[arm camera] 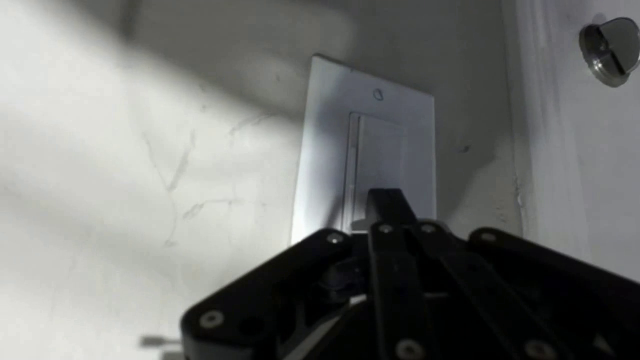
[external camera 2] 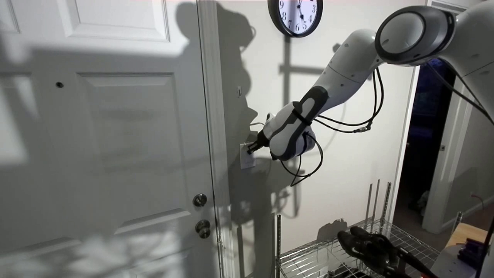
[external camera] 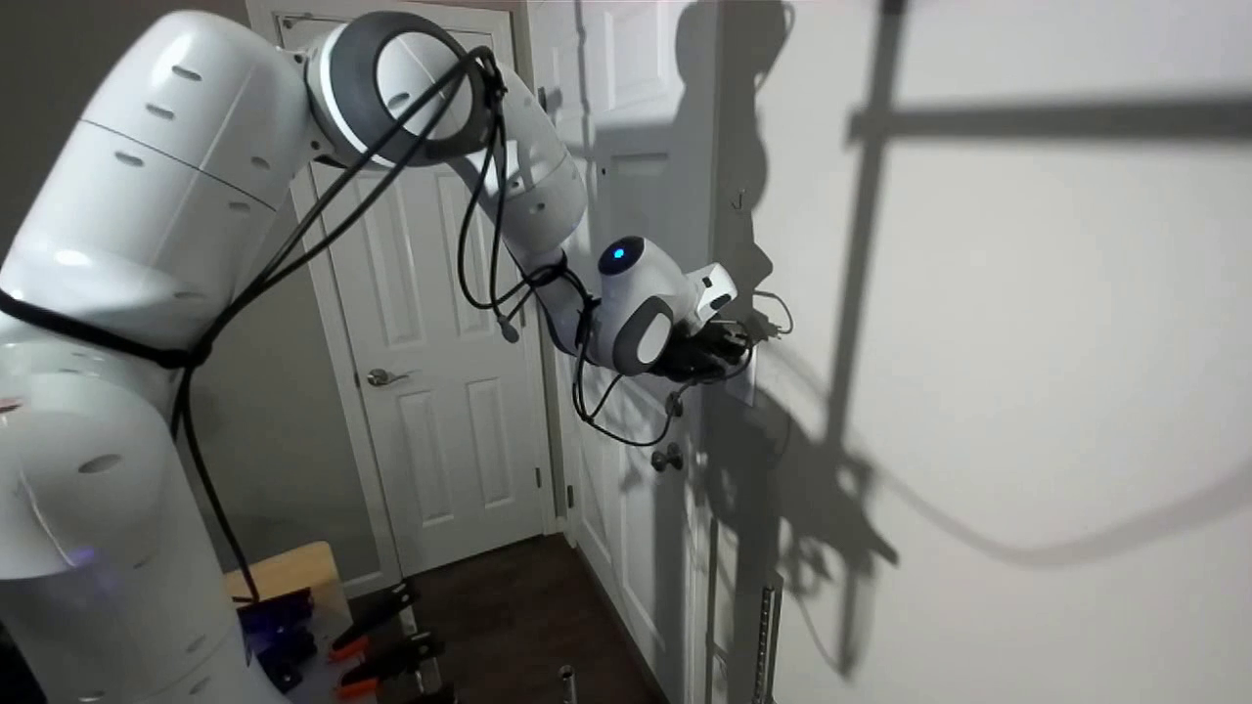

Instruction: Turn on the light

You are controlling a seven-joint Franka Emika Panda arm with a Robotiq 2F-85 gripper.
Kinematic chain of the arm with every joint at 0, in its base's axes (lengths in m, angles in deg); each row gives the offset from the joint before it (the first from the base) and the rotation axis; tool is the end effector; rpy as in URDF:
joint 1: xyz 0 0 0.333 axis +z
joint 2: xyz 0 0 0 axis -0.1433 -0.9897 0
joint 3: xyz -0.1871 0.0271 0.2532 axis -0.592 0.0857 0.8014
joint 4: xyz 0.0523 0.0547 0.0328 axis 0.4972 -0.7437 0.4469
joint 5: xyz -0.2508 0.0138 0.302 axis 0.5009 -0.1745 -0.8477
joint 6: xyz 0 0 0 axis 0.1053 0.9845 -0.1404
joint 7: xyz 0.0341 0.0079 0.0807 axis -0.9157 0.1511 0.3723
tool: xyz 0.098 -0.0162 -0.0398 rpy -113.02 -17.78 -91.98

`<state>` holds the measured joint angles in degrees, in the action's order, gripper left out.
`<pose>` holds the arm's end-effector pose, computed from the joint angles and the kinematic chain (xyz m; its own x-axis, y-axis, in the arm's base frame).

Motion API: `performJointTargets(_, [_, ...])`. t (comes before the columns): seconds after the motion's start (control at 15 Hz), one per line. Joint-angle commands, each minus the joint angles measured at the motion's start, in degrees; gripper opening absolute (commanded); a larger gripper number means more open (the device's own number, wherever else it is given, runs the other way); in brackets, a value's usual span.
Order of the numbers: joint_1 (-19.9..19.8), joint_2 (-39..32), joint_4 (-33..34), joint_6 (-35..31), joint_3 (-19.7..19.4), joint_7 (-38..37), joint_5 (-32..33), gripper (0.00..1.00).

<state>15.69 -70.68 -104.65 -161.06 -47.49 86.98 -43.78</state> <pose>0.6584 0.0913 0.2774 0.6001 0.1824 0.7788 0.1966 -0.9774 0.0774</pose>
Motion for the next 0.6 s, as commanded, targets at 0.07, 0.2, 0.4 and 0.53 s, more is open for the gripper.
performJointTargets(0.07, [-4.04, 6.73, -7.12, 0.0, 3.55, -2.55, 1.23, 0.0])
performJointTargets(0.2, [-10.88, 7.25, -7.93, 0.0, 11.17, -4.93, 4.39, 0.0])
performJointTargets(0.4, [-21.81, 5.87, -9.01, 0.02, 23.15, -7.79, 8.94, 0.0])
performJointTargets(0.53, [-28.16, 4.74, -9.82, -0.07, 29.29, -8.48, 11.56, 0.0])
